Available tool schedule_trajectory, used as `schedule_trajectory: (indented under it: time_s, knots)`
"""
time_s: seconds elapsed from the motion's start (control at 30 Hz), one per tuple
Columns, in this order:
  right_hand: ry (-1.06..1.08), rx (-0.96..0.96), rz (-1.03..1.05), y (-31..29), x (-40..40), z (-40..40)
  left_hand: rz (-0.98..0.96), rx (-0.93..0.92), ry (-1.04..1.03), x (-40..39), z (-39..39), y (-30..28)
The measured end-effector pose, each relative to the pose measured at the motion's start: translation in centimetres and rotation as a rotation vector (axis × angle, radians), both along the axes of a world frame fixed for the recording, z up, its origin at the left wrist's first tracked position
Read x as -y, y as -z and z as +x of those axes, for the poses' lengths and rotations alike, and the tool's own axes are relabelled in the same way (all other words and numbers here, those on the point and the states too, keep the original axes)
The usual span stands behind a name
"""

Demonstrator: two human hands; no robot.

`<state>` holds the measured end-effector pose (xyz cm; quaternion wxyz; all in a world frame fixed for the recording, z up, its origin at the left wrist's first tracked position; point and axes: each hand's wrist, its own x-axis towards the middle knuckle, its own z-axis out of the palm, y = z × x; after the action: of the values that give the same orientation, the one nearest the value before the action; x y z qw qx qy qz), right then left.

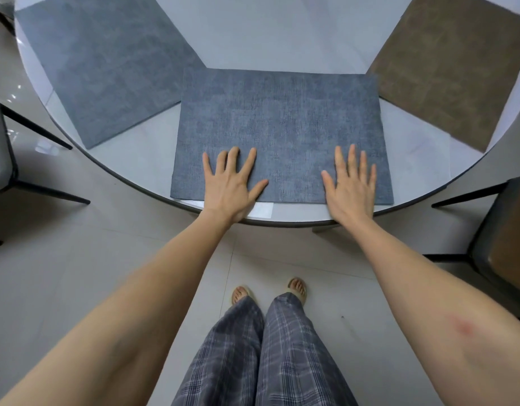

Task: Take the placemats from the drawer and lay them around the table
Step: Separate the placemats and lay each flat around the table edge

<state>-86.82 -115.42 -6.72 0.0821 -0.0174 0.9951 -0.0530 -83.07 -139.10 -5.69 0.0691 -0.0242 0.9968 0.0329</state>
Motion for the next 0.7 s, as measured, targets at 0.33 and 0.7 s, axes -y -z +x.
schedule_trajectory:
  time_s: [0.33,0.7]
  knots:
    - [0.084,0.066,0.023,-0.2,0.4,0.3,0.195,0.015,-0.466,4.1,1.6,0.9]
    - [-0.047,-0.028,-0.062,-2.4,3.7,-5.5,0.136,-0.091,-0.112,3.3,-5.6,-2.4]
